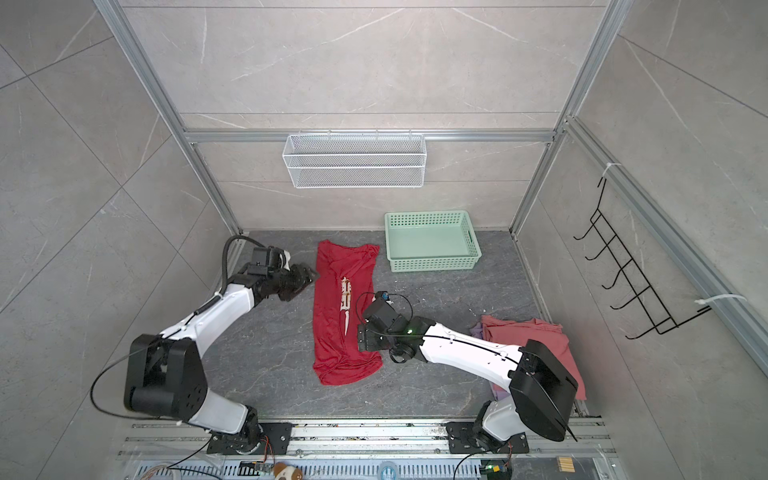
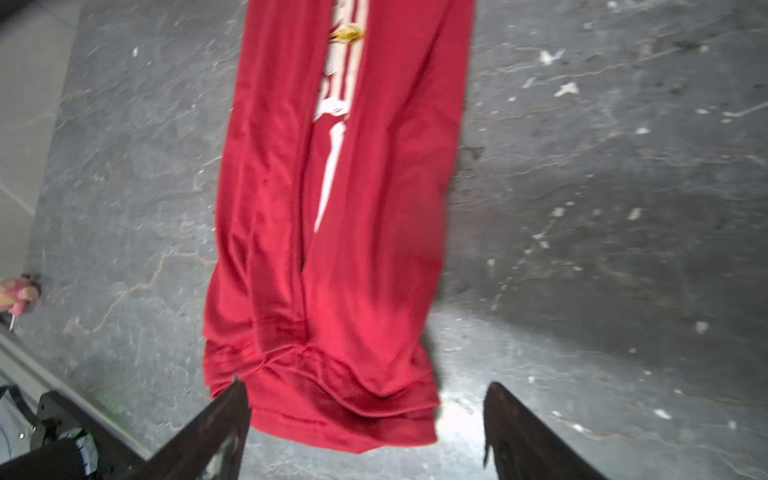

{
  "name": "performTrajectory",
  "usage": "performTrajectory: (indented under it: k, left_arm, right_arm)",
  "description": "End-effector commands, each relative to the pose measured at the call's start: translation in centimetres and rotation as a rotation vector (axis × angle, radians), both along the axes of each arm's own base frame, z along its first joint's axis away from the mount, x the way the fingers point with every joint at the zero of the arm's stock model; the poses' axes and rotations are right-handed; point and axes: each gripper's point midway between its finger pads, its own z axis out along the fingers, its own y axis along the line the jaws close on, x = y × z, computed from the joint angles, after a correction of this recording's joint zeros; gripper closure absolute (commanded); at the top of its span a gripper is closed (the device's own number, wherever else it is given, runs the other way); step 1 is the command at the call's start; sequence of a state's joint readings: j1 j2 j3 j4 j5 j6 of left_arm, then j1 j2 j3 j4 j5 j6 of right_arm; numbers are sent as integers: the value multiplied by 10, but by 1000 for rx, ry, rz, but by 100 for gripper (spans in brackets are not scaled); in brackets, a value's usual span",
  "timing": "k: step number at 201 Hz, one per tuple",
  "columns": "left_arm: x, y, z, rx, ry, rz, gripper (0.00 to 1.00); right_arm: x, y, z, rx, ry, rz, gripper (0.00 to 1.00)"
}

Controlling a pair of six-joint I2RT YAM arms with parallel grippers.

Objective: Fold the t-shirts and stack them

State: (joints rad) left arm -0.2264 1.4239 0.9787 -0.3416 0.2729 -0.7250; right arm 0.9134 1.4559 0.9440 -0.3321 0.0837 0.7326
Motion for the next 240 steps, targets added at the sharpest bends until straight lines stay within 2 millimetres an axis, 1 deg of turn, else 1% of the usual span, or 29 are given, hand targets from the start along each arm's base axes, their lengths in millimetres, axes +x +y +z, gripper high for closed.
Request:
performTrajectory:
  k: [1,22,42,66,91,108,149,170,192,201,215,225,240]
  left_arm:
    - [-56,1,-13,54,88,23,24]
    - [-108,-6,-38,81,175,-9,26]
    - [-146,-2,-52,108,226,-8,28]
    - [-180,0,-68,110,283,-13,29]
    - [-202,-4,-85,107,343,-31,30]
    - [-208,-9,-92,101,357,-43,31]
    - [-209,-23,-105,54,372,-49,32]
    - [-208,-26,-113,55,378,-52,33]
    - [-206,-31,-119,50,392,-59,40]
    - [-205,-32,-120,48,391,-55,47]
    - [-205,-31,-122,43,388,-47,59]
    - [-206,-30,-121,41,386,-42,71]
    - [-210,-26,-120,40,385,-31,86]
  right_arm:
    - [-6,3,-3,86,32,50,13]
    - [-19,3,-21,130,103,73,15]
    - [-32,-1,-38,157,152,74,17]
    - [-43,-9,-58,165,198,47,19]
    - [-52,-14,-74,163,248,28,23]
    - [-56,-14,-81,167,270,29,24]
    - [-59,-11,-93,176,308,22,27]
    - [-58,-6,-98,175,325,25,31]
    - [-57,1,-103,176,335,31,36]
    - [-57,3,-105,176,339,30,43]
    - [-57,5,-107,172,346,33,64]
    - [-59,6,-108,165,351,35,77]
    - [-62,5,-107,143,350,42,91]
